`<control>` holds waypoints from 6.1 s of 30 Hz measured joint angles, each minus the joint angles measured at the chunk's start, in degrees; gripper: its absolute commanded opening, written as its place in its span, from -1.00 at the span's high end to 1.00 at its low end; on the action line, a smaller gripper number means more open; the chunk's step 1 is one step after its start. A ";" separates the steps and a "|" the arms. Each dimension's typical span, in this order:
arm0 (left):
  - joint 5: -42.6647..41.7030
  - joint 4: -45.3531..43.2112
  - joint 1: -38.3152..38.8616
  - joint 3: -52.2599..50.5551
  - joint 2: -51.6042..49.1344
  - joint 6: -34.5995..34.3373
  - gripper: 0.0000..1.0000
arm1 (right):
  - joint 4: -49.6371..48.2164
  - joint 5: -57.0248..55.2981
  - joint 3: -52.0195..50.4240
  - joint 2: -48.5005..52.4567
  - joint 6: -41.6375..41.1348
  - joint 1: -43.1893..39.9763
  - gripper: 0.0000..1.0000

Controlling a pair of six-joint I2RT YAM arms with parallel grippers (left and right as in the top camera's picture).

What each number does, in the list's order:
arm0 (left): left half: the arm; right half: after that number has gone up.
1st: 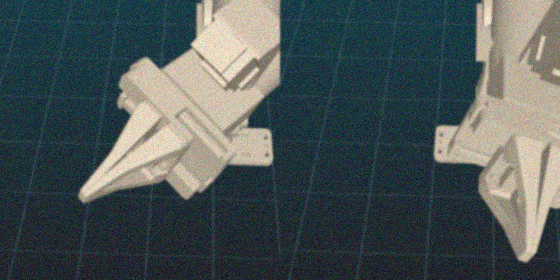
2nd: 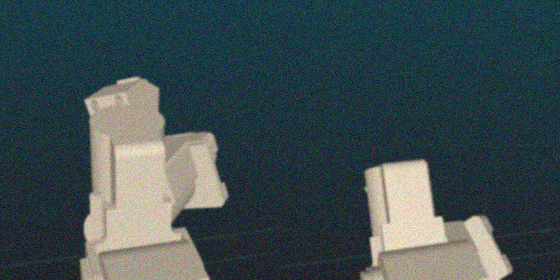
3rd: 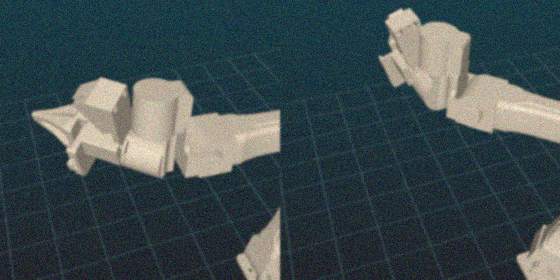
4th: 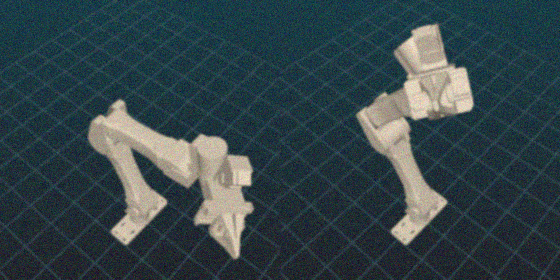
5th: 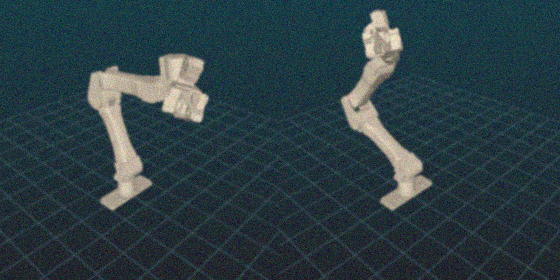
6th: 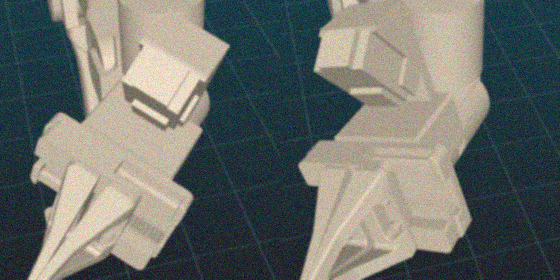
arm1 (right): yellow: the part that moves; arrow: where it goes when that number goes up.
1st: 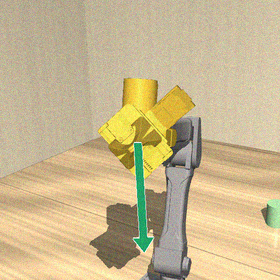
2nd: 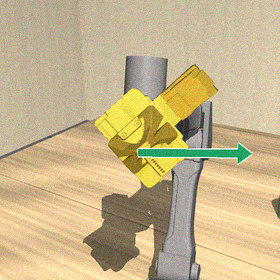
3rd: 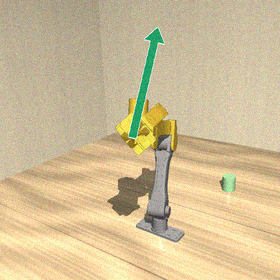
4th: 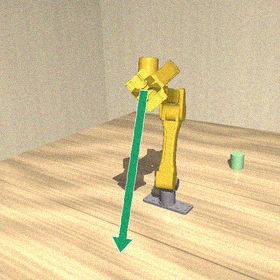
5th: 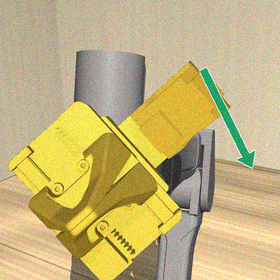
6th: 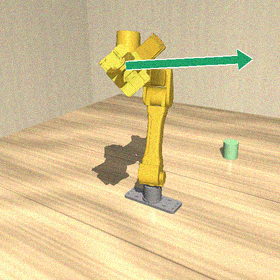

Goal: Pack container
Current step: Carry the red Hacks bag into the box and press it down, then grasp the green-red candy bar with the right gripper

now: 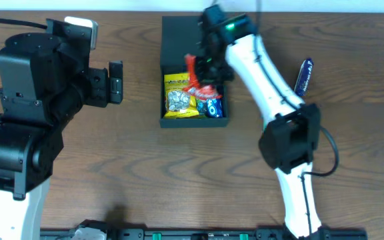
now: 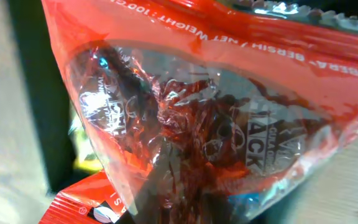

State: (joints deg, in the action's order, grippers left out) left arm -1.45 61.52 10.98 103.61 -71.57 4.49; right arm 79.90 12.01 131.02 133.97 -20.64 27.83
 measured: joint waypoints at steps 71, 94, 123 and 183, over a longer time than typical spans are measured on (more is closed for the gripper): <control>0.02 0.66 -0.02 0.00 0.00 -1.09 -0.90 | -6.67 6.34 -0.22 5.57 12.96 7.02 0.97; -0.94 4.39 -0.02 0.00 -6.60 -3.45 -0.90 | -5.86 14.67 1.29 -3.78 17.16 1.05 0.97; -2.45 2.95 0.00 -0.02 -6.78 -4.52 -0.90 | -16.17 17.64 -16.96 -3.78 21.55 7.10 0.97; -2.64 2.54 -0.02 -0.02 -6.78 -4.52 -0.90 | -31.61 -17.29 -47.28 -13.49 5.84 -21.53 0.52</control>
State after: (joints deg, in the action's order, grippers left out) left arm -4.10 64.05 10.96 103.59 -78.35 -0.03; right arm 48.29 -5.28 83.74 120.49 -14.81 6.31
